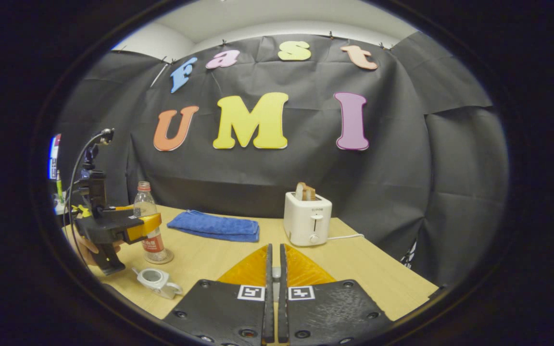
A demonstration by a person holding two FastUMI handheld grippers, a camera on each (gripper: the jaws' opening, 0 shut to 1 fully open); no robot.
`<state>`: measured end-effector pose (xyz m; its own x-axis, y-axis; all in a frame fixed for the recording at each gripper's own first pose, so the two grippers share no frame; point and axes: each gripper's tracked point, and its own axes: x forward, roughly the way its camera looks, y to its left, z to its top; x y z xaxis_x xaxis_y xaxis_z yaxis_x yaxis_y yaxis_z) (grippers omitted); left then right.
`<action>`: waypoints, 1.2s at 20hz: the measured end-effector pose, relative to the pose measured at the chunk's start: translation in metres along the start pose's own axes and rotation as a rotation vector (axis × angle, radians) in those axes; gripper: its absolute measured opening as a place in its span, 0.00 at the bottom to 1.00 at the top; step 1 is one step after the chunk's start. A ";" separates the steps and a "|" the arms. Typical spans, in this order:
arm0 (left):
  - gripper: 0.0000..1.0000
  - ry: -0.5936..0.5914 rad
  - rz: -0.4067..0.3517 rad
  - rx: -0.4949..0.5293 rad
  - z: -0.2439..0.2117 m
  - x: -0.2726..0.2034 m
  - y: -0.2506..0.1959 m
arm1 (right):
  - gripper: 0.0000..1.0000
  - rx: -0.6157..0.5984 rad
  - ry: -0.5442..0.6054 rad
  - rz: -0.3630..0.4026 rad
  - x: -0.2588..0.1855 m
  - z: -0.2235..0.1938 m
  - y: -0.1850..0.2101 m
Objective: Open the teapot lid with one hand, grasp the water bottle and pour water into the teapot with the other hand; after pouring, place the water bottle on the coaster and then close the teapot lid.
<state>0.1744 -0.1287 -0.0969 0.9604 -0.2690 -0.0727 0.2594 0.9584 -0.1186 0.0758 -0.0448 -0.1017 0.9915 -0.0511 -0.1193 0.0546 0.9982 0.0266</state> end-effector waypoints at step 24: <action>0.97 -0.003 0.122 0.039 0.003 -0.168 0.063 | 0.03 0.032 -0.009 0.215 -0.028 0.007 0.081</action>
<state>0.0296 -0.0230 -0.0897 0.9854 -0.1496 -0.0811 0.1440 0.9871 -0.0706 0.0538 0.0370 -0.0890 0.9819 0.1620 -0.0982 -0.1542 0.9847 0.0816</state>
